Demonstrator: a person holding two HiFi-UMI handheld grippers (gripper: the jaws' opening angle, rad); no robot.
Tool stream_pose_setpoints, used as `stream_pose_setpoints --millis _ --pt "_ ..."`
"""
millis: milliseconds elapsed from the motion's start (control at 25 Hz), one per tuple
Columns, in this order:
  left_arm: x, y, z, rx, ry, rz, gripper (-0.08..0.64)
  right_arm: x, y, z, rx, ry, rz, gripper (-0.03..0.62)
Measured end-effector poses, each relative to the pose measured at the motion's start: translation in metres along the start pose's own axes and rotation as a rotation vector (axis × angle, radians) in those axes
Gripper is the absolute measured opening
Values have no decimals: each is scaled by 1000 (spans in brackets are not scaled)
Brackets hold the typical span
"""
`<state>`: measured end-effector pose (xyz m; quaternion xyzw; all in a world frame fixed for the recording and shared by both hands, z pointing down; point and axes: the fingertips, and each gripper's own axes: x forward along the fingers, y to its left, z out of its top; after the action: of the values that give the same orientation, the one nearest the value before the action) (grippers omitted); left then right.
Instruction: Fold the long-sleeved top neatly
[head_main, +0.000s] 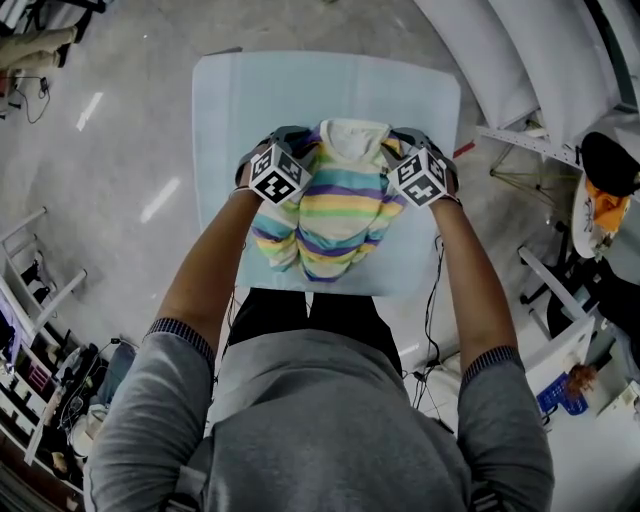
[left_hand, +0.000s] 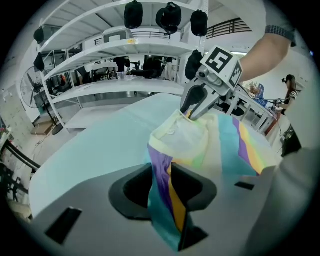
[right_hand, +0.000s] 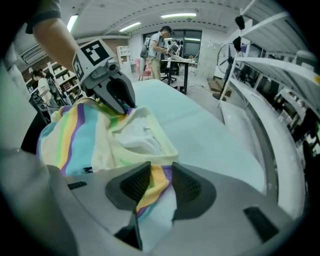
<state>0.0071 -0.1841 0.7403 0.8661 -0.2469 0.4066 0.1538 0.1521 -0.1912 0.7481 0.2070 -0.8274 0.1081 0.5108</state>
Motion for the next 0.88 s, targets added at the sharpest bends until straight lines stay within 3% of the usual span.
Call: stream_pose_setpoints --millis 160,320,440,680,880 --pt "-2 0 -1 11 -3 -4 98 1 -1 0 18 -18 -4 135" --pt "-9 9 0 14 -14 18 30 -5 -7 1 28 -38 -28 40" --pt "-27 19 10 8 -59 31 26 -21 -11 9 44 -81 -37 28" --pt "-98 31 49 44 -205 82 26 -99 -13 47 59 -267 -55 28" --pt "-175 22 87 71 -317 178 26 -181 8 91 -4 -418 -81 28"
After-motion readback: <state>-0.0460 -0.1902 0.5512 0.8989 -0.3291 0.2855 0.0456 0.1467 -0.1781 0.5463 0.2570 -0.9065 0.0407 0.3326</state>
